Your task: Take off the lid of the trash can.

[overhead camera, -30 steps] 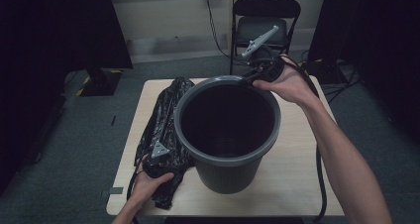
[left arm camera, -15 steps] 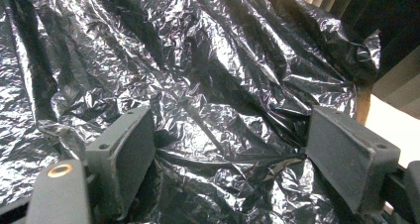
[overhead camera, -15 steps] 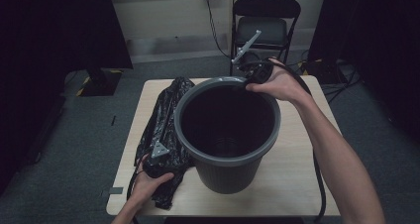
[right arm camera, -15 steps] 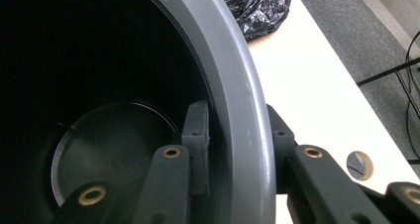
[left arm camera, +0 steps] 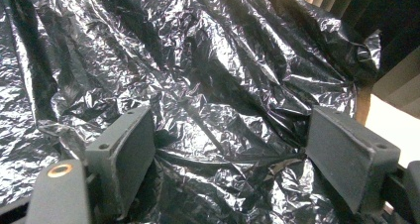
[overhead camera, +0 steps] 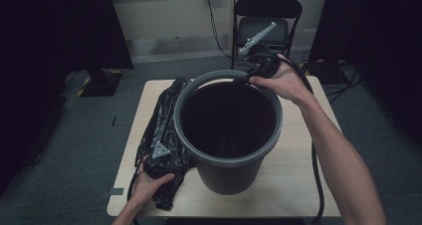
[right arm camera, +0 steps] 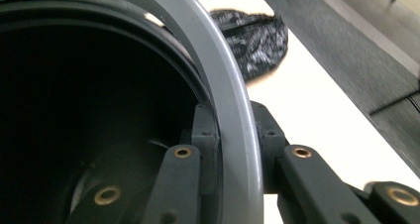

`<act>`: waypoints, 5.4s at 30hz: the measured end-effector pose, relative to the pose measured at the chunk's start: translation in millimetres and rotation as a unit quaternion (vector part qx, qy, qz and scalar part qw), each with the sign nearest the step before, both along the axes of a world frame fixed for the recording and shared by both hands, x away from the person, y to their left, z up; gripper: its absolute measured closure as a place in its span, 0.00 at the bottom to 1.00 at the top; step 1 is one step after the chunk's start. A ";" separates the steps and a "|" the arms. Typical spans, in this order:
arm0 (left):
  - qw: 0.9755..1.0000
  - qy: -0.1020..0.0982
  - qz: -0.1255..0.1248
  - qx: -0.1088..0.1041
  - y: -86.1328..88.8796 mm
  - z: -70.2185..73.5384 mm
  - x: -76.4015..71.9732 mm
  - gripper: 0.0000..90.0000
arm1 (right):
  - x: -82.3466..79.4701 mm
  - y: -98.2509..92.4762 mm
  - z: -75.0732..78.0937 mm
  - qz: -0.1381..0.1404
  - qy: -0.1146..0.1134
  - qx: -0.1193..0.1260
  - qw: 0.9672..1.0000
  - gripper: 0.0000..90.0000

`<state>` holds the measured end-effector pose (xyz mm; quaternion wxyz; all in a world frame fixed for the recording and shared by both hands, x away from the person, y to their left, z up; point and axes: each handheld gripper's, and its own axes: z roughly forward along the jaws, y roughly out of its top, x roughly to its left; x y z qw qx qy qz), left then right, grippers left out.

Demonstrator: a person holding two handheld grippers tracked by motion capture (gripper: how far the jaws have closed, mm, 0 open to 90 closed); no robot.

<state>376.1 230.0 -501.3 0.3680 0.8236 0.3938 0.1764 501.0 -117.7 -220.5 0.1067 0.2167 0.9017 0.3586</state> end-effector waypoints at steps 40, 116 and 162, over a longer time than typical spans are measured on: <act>1.000 0.000 0.000 0.000 0.0 0.0 0.0 0.21 | 18.9 -59.0 -16.8 -0.229 0.095 0.222 0.943 0.89; 1.000 0.000 -0.001 0.001 0.1 0.0 0.1 0.21 | 50.8 -220.2 -242.6 -0.608 0.154 0.050 0.777 0.86; 1.000 0.021 0.006 0.021 -2.0 6.9 -12.7 0.25 | -111.4 -105.5 -276.2 -0.344 -0.007 0.022 0.939 0.24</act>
